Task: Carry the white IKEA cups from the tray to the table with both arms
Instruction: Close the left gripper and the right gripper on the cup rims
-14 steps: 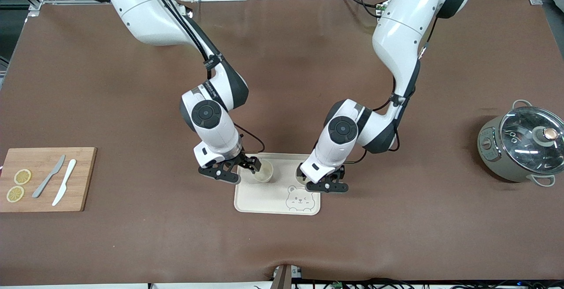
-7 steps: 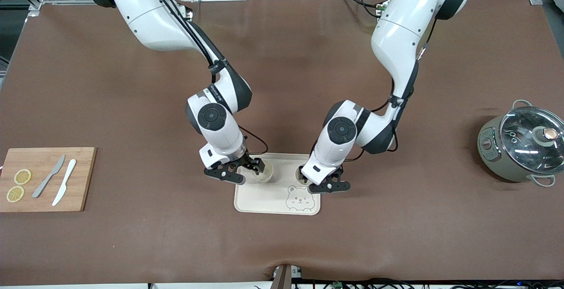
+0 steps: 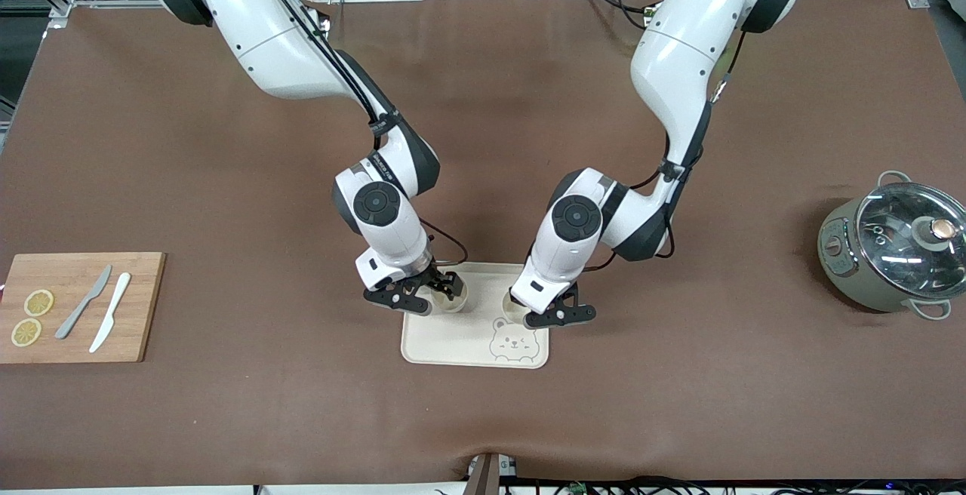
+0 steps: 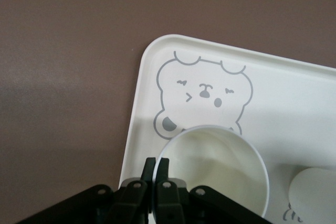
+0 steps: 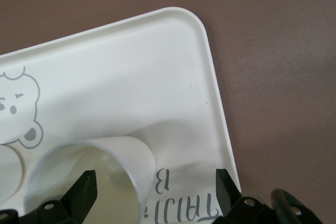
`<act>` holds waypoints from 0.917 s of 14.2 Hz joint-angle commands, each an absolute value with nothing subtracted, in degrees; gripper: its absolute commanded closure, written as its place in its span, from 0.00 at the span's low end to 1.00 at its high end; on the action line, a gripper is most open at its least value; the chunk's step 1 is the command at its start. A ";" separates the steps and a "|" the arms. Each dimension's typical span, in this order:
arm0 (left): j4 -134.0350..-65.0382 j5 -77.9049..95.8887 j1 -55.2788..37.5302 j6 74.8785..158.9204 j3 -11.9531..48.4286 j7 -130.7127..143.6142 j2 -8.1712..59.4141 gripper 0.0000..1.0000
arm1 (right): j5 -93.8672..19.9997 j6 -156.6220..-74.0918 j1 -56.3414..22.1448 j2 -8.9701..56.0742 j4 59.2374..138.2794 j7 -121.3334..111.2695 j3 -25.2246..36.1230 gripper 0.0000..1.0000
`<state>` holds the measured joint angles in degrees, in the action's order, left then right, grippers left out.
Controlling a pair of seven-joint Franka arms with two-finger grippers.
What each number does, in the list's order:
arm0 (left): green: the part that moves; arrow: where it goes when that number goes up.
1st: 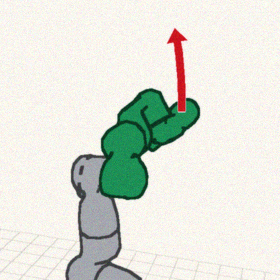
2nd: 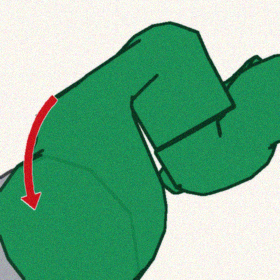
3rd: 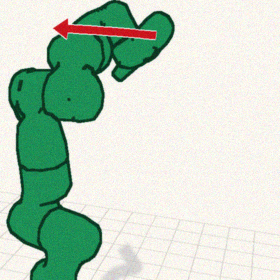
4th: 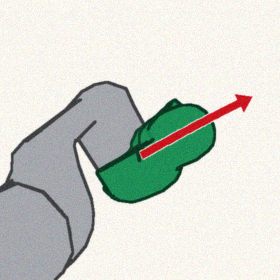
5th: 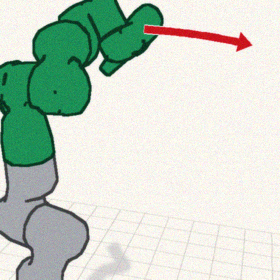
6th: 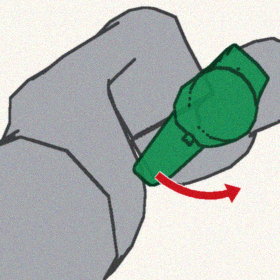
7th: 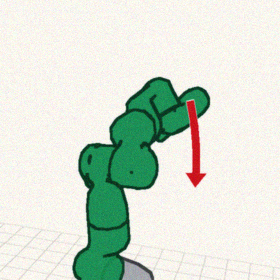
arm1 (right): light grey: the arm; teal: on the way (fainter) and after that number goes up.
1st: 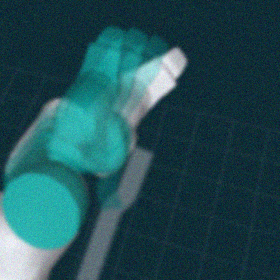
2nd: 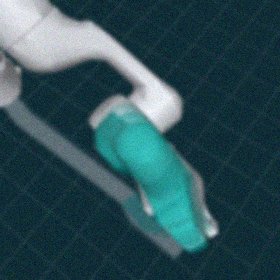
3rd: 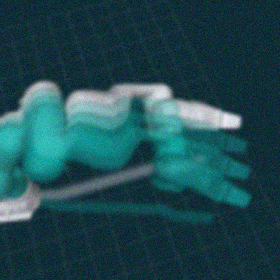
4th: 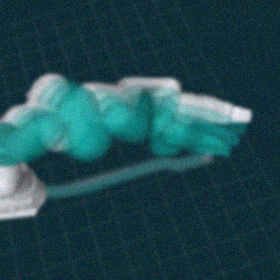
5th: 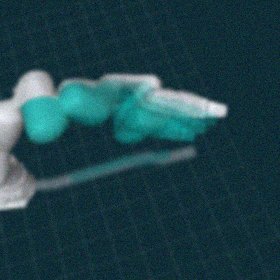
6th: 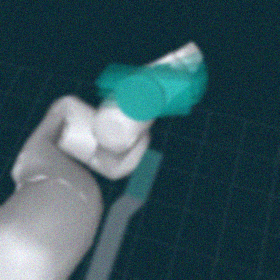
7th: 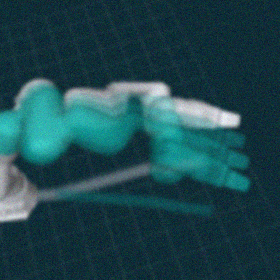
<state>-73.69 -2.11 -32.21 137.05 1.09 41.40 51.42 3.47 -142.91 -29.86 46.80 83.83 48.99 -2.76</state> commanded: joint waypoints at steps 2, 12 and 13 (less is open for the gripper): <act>-72.86 -3.78 -32.26 137.20 0.88 41.48 51.42 1.00 | 4.83 -143.35 -30.50 48.08 82.35 50.45 -2.11 0.00; -75.32 -3.87 -29.80 123.59 0.88 39.12 41.59 1.00 | 5.71 -143.17 -29.80 48.08 82.35 50.36 -2.20 0.95; -75.93 -3.87 -29.10 121.57 0.97 37.55 39.66 1.00 | 5.63 -143.17 -29.71 48.08 82.35 50.36 -2.20 1.00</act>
<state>-73.08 -2.39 -30.47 125.28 0.69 39.37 44.67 4.70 -143.31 -29.84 47.28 83.66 49.01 -2.24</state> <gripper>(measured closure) 0.965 0.938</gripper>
